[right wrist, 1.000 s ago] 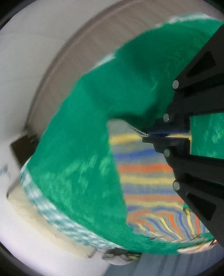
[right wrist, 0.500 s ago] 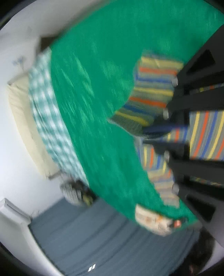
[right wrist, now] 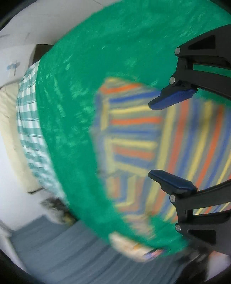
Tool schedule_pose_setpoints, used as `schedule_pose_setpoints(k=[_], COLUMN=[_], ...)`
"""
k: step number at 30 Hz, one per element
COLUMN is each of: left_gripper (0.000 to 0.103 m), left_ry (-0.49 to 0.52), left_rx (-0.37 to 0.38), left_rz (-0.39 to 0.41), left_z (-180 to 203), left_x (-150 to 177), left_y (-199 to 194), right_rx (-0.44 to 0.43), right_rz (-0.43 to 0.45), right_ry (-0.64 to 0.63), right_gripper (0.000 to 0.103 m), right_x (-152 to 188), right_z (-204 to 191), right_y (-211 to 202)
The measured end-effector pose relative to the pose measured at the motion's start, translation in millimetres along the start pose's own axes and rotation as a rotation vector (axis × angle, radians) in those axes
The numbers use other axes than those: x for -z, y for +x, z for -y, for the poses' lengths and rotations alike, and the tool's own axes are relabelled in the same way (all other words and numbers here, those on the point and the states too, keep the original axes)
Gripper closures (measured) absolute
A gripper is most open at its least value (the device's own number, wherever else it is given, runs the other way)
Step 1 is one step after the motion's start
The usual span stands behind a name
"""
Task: Fold small clothes
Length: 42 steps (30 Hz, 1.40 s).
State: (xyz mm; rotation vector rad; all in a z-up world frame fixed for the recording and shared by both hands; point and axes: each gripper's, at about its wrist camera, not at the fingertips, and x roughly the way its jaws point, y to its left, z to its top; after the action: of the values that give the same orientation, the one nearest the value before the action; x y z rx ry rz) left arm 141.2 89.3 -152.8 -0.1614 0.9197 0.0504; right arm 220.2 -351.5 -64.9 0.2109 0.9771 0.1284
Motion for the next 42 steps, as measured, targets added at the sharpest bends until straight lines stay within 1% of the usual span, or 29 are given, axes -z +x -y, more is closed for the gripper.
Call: schedule_pose_setpoints(k=[1,2,3,4,6,7,9,11,12,13,14,16,17,19,22,23,28,35,42], left_gripper=[0.001,0.001,0.001,0.001,0.001,0.001,0.001,0.001,0.001,0.001,0.001,0.0,0.0,0.0,0.0,0.0,0.0,0.0,0.0], left_ry=[0.011,0.022,0.036,0.045,0.073,0.09,0.112,0.118,0.118,0.116,0.114,0.114,0.115,0.12,0.126,0.127,0.127,0.129,0.129], left_rx=[-0.002,-0.005,-0.006,-0.007,-0.011,-0.014,-0.028,-0.031,-0.03,-0.03,-0.03,-0.033,-0.036,-0.041,-0.042,-0.041,-0.045,-0.048,-0.049], left_rz=[0.001,0.001,0.0,-0.004,-0.018,-0.033,-0.053,-0.044,-0.044,-0.044,-0.044,-0.043,-0.042,-0.038,-0.033,-0.032,-0.03,-0.025,-0.023], left_z=[1.7,4.4,7.5,10.4,16.5,19.6,22.8,23.0,22.7,22.4,22.2,23.2,23.8,24.5,25.5,25.2,26.0,27.3,27.8], left_x=[0.8,2.5,4.5,6.1,10.2,12.5,16.1,17.9,18.4,19.0,19.7,20.5,21.1,22.5,25.3,25.8,27.1,28.6,28.3], left_y=[0.0,-0.2,0.1,0.3,3.7,7.1,12.8,12.4,11.8,11.3,10.7,10.9,11.0,11.6,11.0,11.3,11.0,10.0,10.1], right_rx=[0.037,0.051,0.062,0.062,0.037,0.03,0.041,0.115,0.139,0.166,0.19,0.221,0.241,0.305,0.362,0.37,0.397,0.423,0.431], right_rz=[-0.019,-0.028,-0.041,-0.045,-0.049,-0.053,-0.103,-0.19,-0.165,-0.127,-0.116,-0.052,-0.013,0.046,0.093,0.093,0.061,0.044,0.036], right_ry=[-0.059,-0.095,-0.141,-0.166,-0.223,-0.235,-0.258,-0.264,-0.261,-0.258,-0.261,-0.258,-0.267,-0.301,-0.32,-0.313,-0.275,-0.271,-0.277], right_gripper=[0.033,0.033,0.033,0.033,0.033,0.033,0.033,0.032,0.032,0.032,0.032,0.032,0.029,0.027,0.027,0.027,0.027,0.027,0.027], right_x=[25.1,41.1,64.6,78.8,119.9,131.7,165.2,196.6,204.4,208.5,208.8,206.9,206.2,204.7,200.4,196.2,198.4,201.4,202.8], right_z=[-8.4,-15.5,-27.3,-34.0,-56.5,-62.3,-72.8,-73.3,-73.5,-76.7,-79.6,-85.3,-89.7,-98.4,-102.6,-102.8,-91.8,-86.3,-87.0], right_y=[0.6,0.7,0.0,-0.9,-6.4,-6.5,2.2,19.2,16.2,7.0,1.6,-14.3,-22.6,-32.0,-40.0,-38.5,-36.0,-30.7,-27.7])
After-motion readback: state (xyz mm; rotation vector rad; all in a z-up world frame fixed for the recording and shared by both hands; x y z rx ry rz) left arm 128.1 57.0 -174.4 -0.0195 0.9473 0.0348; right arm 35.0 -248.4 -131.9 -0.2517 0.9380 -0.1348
